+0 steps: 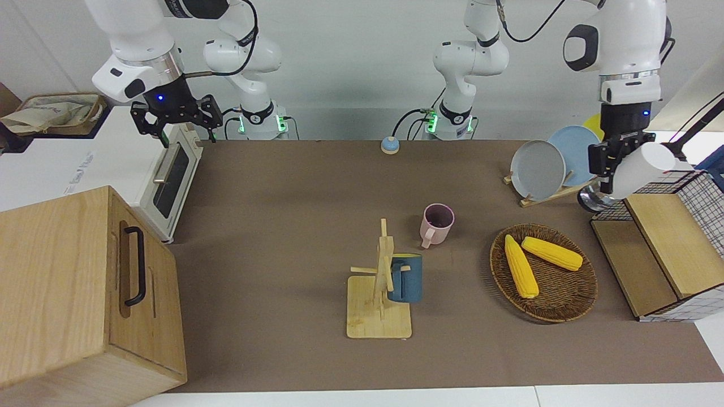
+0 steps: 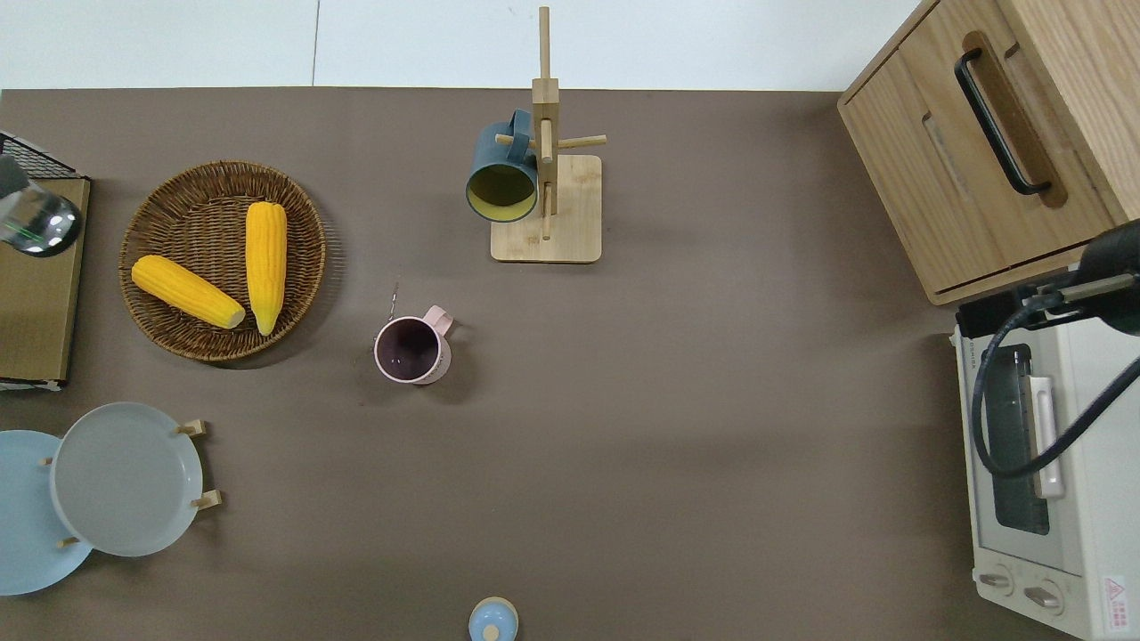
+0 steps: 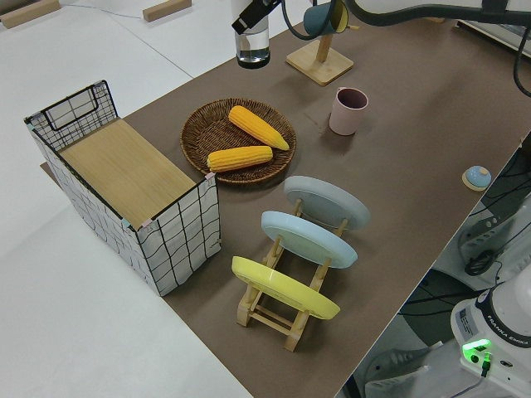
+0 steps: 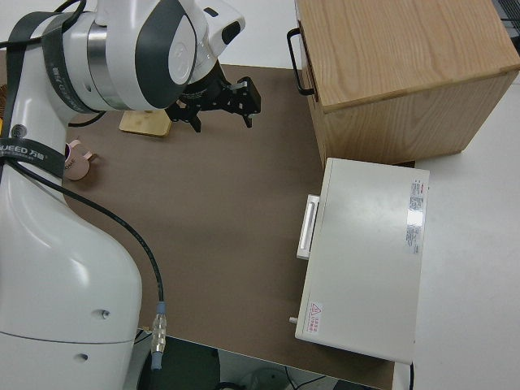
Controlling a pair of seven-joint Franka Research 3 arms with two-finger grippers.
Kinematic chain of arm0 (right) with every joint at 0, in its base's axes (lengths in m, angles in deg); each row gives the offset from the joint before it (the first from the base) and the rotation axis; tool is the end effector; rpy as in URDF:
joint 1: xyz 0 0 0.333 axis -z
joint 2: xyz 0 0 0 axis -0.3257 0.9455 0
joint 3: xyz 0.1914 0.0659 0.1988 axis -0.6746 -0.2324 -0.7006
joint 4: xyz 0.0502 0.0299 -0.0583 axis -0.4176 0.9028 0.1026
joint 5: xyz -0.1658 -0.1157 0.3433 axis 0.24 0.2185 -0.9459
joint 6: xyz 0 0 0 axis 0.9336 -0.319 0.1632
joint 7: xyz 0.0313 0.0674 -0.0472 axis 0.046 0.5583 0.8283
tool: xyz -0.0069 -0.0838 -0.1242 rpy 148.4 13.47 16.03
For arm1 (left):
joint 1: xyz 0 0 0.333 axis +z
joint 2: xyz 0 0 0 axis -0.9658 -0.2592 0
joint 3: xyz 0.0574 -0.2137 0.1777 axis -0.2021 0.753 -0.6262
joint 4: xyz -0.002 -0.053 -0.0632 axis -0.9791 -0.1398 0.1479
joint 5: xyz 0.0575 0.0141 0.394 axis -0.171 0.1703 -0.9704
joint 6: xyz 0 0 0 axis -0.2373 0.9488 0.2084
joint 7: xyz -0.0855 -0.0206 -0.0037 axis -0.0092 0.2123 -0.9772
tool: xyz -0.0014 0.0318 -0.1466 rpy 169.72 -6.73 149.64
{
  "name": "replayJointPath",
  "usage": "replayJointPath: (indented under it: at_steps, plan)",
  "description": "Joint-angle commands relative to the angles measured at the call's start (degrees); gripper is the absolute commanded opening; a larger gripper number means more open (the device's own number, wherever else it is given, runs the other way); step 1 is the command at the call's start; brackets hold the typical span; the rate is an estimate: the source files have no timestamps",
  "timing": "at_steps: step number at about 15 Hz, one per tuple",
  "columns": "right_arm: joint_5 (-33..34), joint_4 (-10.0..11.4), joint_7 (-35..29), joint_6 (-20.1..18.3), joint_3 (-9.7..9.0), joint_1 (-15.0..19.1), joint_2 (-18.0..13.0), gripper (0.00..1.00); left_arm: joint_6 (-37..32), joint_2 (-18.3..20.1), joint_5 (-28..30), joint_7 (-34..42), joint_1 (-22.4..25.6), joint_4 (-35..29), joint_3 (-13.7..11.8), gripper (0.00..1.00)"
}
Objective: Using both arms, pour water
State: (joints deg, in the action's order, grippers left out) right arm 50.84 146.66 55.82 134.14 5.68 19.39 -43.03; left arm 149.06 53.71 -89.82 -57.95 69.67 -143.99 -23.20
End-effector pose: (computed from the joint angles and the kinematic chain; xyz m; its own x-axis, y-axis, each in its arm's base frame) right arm 0.5624 0.0150 0.5713 0.9865 0.1619 -0.0250 0.1627 -0.9861 0.0340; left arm 0.6247 0.0822 0.5546 0.7547 0.2310 0.6141 0.2737 -0.9615 0.0252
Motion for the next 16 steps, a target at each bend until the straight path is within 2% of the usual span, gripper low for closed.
replayJointPath:
  at_steps: [1,4,9,16]
  plan:
    - [-0.7,-0.4,0.3,-0.5,-0.31,0.6,0.0,0.987,-0.9,-7.4,7.5,10.1,6.3,11.0,0.3,0.0]
    - [-0.7,-0.4,0.3,-0.5,-0.31,0.5,0.0,0.987,-0.9,-9.5,17.0,22.4,11.5,13.2,0.3,0.0]
    - [-0.7,-0.4,0.3,-0.6,-0.31,0.5,0.0,0.987,-0.3,-11.6,27.9,39.0,19.6,13.3,0.6,0.0]
    - [-0.7,-0.4,0.3,-0.6,-0.31,0.5,0.0,0.987,0.3,-16.6,42.0,56.6,24.2,15.2,0.6,0.0]
